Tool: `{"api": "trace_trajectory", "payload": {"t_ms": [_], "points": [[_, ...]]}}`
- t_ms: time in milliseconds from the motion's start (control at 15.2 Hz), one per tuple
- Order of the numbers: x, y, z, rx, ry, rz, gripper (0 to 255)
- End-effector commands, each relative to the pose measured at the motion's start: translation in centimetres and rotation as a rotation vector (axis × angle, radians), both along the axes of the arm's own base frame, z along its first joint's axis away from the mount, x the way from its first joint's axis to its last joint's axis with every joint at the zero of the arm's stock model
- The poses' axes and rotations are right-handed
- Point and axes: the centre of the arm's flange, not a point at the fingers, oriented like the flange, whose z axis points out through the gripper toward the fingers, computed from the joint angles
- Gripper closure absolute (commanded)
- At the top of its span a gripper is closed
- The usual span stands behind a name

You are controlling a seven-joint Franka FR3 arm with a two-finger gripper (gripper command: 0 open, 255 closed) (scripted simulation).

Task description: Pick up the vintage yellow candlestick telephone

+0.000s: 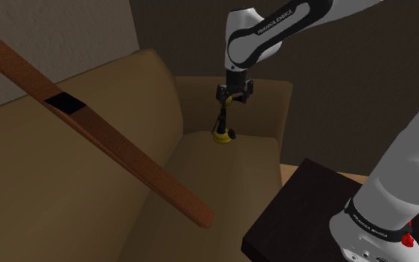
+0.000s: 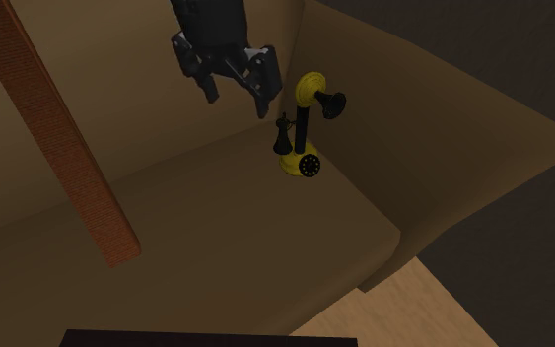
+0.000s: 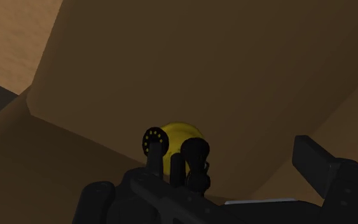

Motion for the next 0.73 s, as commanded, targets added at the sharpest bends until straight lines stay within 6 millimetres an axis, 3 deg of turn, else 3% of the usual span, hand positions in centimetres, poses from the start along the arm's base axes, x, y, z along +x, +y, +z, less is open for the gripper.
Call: {"api": "trace_trajectory", "payload": {"t_ms": [0, 660], "points": [[2.1, -0.8, -1.8, -0.005, 0.003, -0.029, 0], [11.5, -5.4, -10.1, -0.026, 0.017, -0.168, 0]]}}
